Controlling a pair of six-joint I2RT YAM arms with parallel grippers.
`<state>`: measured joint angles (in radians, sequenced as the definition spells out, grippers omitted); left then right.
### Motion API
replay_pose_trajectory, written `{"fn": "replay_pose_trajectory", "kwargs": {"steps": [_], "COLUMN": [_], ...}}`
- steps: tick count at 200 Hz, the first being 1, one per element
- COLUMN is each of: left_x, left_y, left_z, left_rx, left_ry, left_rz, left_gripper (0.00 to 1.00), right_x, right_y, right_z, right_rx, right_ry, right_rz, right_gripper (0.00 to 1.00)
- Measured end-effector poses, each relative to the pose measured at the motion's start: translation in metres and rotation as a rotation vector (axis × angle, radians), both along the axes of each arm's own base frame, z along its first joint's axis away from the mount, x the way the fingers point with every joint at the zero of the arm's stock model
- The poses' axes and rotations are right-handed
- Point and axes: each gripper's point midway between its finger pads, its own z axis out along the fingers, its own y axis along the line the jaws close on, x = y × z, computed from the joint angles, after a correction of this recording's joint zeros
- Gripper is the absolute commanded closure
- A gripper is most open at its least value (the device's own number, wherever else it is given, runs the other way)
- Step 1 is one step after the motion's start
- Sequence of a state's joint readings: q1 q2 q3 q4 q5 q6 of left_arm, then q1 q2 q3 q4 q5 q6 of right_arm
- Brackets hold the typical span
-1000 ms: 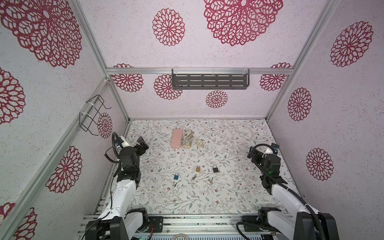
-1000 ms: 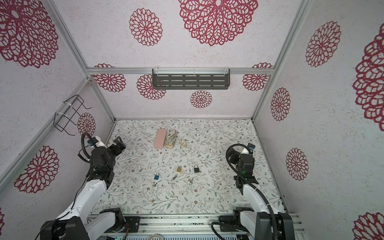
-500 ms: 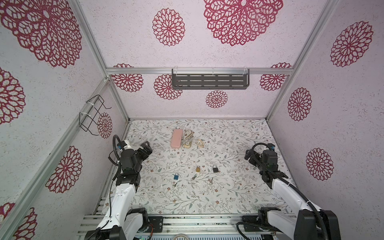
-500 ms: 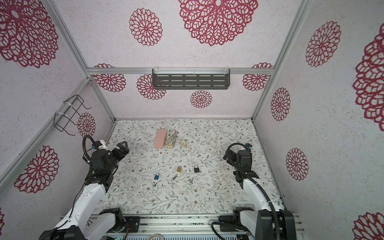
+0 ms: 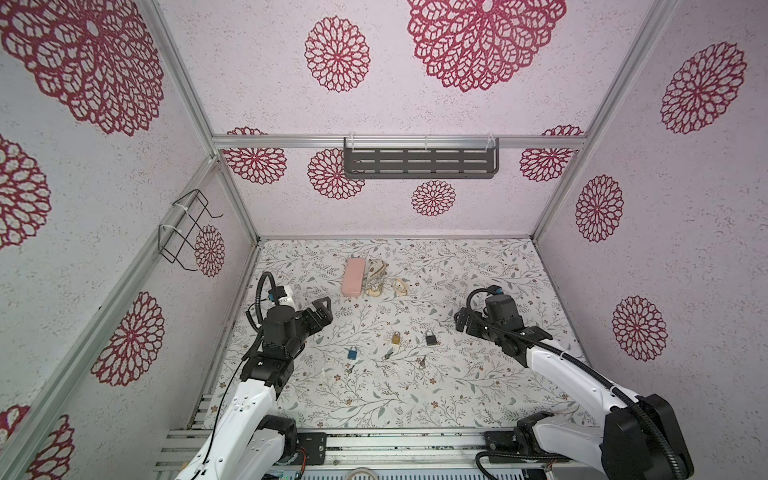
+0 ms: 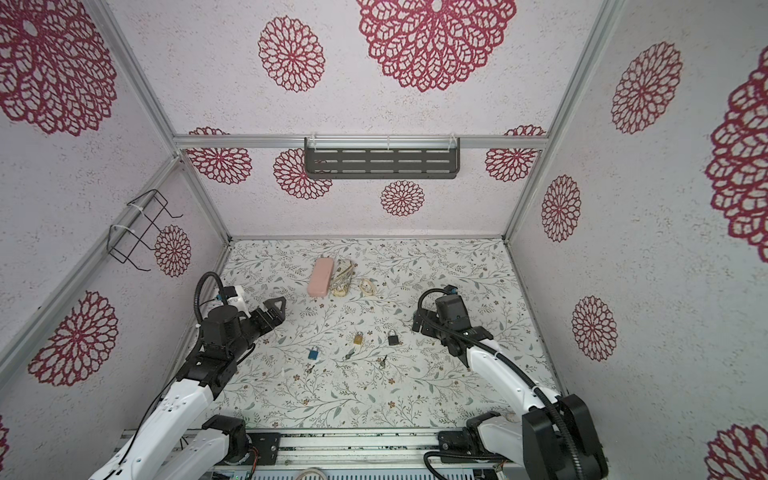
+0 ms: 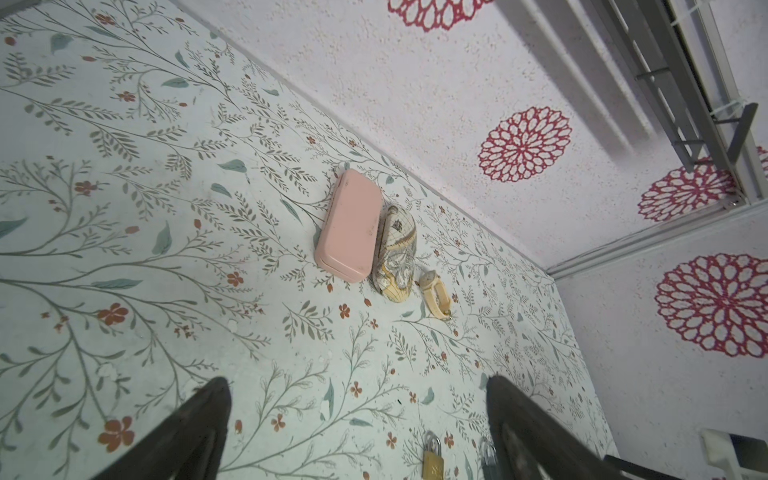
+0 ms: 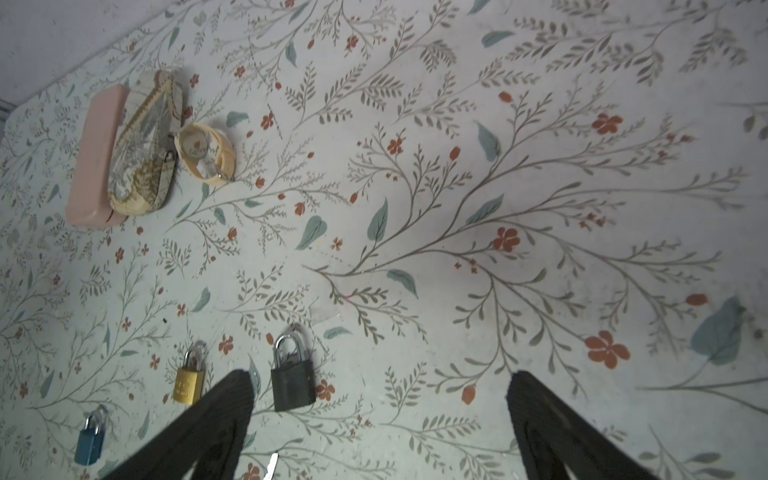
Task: Unlock with the key
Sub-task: 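Move both grippers forward toward the padlocks and keys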
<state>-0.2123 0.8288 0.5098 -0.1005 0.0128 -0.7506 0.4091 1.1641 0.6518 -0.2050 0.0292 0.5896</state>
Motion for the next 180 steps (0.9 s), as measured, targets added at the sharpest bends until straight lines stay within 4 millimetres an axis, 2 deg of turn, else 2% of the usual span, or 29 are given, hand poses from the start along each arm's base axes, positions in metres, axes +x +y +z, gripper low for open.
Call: {"fn": "replay_pose_trajectory", "kwargs": {"steps": [36,94,126,180], "left_x": [-0.012,-0.033,-0.036,-0.034], "left_y": [-0.029,-0.057,-0.07,-0.075], "left_z": [-0.002,-0.039,-0.044,-0.049], "left_rx": [-0.006,-0.004,0.007,0.021], "left_ry": [0.001,0.075,0.081,0.082], "left_rz": [-0.077,-0.12,-0.134,-0.116], "left_gripper": [0.02,0.02,0.03,0.03], "right_x": [-0.029,-0.065,-0.074,-0.081], "right_y": [0.032,0.077,0.092,0.111], "right_z": [-0.01,-0.029,-0.045,-0.064], "right_rx": [0.008,0.007,-0.003,-0.01], "right_ry": [0.066,0.143,0.186,0.224], "right_rz": [0.076,0.183,0.215,0.243], "right_gripper": [0.01,0.04,0.07,0.12]}}
